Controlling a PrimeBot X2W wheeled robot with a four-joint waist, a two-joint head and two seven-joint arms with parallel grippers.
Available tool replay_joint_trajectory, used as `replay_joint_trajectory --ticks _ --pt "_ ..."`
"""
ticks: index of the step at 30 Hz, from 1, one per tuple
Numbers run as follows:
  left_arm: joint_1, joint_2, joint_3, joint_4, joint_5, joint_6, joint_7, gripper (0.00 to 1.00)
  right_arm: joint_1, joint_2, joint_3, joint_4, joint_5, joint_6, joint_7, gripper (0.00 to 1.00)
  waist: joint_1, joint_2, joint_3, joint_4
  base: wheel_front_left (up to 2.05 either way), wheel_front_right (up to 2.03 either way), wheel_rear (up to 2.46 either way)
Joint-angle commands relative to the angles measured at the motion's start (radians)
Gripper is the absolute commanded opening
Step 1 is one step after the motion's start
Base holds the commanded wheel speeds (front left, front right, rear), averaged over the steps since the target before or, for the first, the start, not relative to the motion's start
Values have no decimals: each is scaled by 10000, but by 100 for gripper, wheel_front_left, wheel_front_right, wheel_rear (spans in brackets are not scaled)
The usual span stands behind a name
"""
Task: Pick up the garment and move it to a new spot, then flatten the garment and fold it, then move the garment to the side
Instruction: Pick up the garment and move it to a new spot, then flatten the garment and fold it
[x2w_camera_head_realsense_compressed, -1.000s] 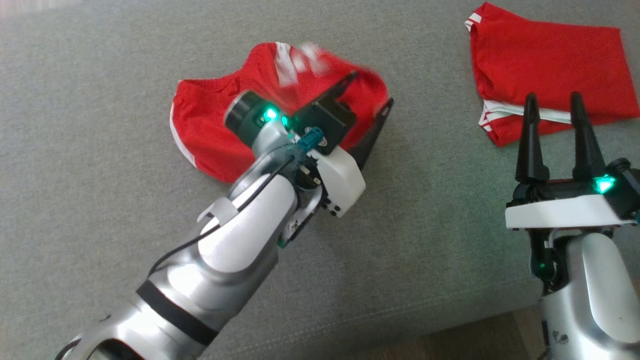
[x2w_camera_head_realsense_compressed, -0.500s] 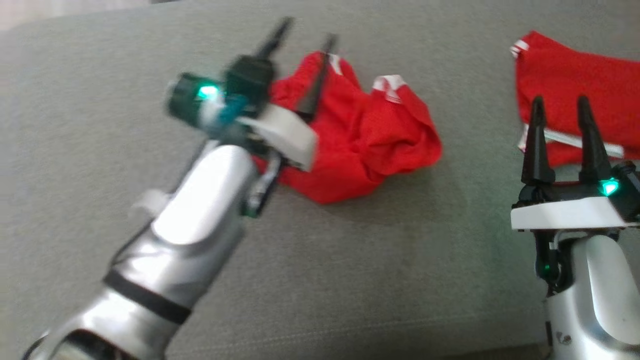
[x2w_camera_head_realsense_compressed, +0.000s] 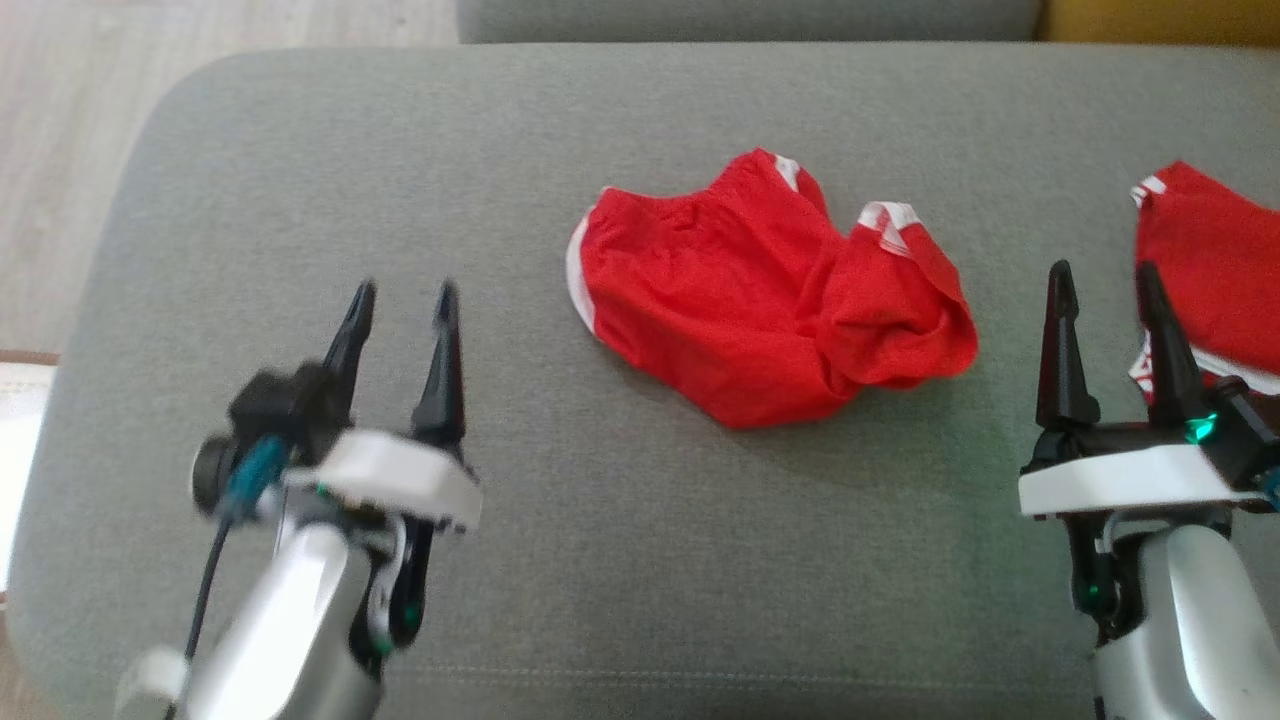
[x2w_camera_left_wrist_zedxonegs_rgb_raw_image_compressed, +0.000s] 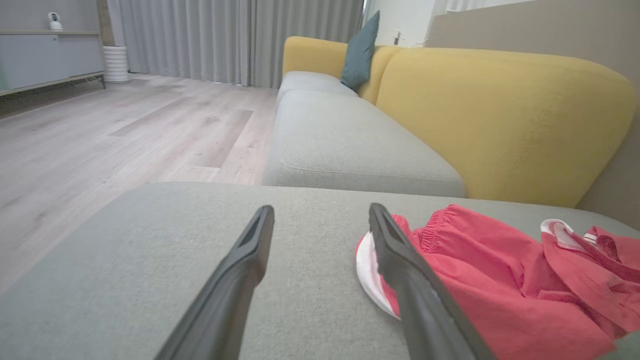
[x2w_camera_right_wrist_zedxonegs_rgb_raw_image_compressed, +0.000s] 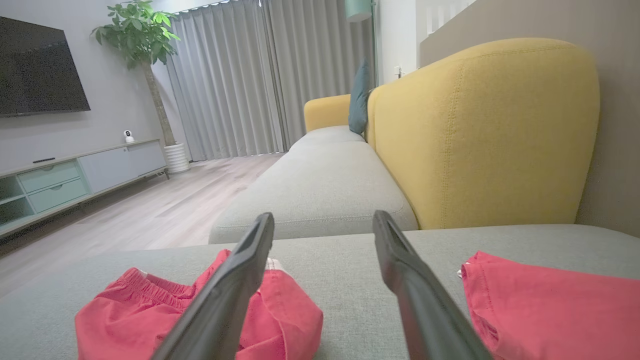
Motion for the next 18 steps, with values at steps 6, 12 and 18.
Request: replay_joint_trajectory --ticks 6,12,18 --pt "625 -353 1135 -887 654 -324 -120 100 2 -28 232 -337 -95 65 162 100 0 0 -187 361 0 0 0" --pt "777 -789 1483 -862 1126 -808 -121 100 -193 -28 141 -419 -285 65 491 100 0 0 -58 561 0 0 0" --pt "738 -1127 1750 -662 1374 -1208 -121 100 -1008 -28 367 -18 -558 65 1871 100 0 0 348 770 0 0 0"
